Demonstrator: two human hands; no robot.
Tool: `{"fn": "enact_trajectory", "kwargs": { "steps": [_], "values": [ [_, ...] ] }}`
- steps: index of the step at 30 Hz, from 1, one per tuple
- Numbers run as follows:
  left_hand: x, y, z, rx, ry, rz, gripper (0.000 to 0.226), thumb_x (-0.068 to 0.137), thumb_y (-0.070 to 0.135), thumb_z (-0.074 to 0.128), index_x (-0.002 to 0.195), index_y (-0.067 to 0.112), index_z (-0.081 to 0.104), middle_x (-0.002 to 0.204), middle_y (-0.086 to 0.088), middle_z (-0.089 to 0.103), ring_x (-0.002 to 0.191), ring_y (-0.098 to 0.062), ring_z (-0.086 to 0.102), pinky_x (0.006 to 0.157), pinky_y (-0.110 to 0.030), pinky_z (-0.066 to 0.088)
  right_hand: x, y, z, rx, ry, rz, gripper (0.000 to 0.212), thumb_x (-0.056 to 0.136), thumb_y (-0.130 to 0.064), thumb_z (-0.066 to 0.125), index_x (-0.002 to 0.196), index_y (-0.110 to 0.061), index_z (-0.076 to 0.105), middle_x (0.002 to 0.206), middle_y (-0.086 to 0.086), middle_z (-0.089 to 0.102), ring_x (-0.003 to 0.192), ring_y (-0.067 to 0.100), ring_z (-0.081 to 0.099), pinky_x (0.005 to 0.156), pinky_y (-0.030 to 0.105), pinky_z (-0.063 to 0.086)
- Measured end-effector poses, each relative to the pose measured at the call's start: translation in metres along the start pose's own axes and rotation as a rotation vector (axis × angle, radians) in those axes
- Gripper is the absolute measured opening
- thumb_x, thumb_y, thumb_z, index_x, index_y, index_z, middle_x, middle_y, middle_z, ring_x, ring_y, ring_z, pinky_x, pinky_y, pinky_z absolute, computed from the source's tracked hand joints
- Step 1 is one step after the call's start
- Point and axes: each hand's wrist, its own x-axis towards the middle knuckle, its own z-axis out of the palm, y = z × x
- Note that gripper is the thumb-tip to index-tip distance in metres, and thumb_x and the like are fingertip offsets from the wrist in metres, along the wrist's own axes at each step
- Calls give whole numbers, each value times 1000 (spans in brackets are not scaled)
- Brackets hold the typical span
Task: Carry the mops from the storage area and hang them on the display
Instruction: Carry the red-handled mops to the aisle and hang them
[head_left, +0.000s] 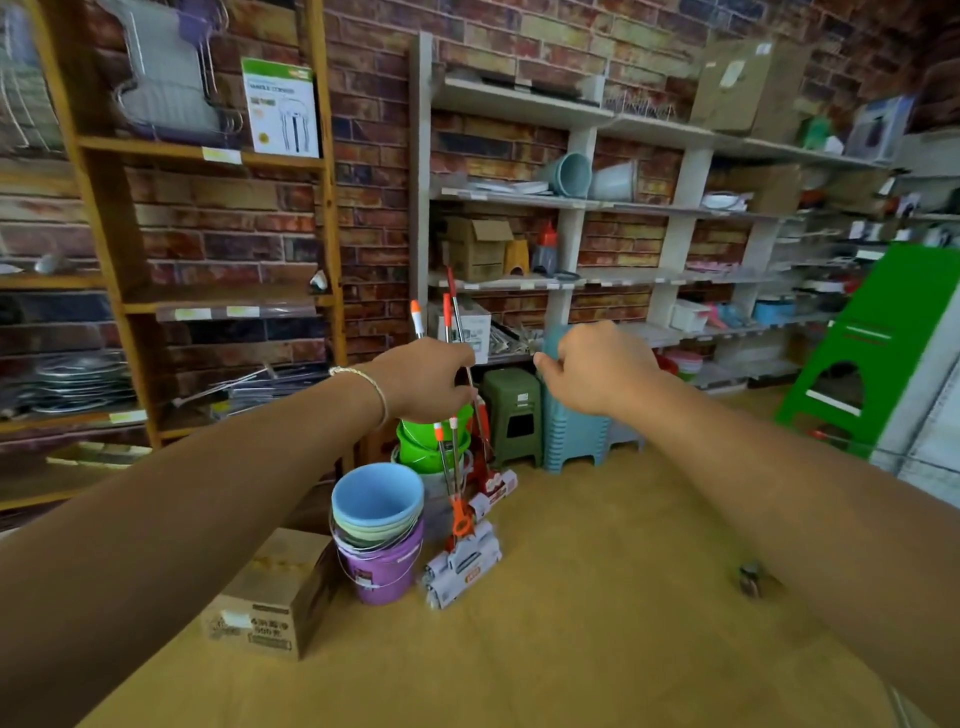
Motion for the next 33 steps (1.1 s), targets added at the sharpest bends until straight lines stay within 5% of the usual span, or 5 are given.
{"fn": "enact_trajectory", "kwargs": {
  "steps": [9,14,26,33],
  "values": [
    [107,-53,43,29,-15,19,51,95,43,49,138,16,43,133,-10,54,120,-29,52,96,-43,47,99,25,68,-9,-15,-3,55,102,-47,41,57,-14,43,58,5,43,53,21,44,47,26,27],
    [180,-95,73,37,-47,54,46,95,44,49,131,16,47,123,-9,59,110,-28,56,89,-41,50,157,38,114,-29,-39,50,54,101,-47,41,58,-15,39,57,4,41,52,21,40,46,26,28],
    [378,-175,105,-121,-118,125,53,97,42,49,142,16,40,141,-11,50,127,-28,48,101,-33,40,318,91,185,-98,-66,204,53,99,-52,39,62,-16,51,61,3,53,63,24,59,61,36,56],
    [462,-174,138,-116,-141,222,43,97,40,48,133,16,48,132,-11,55,115,-27,53,86,-29,41,371,127,214,-104,-79,280,54,100,-51,38,64,-14,54,65,4,56,69,23,62,62,36,57]
  ]
}}
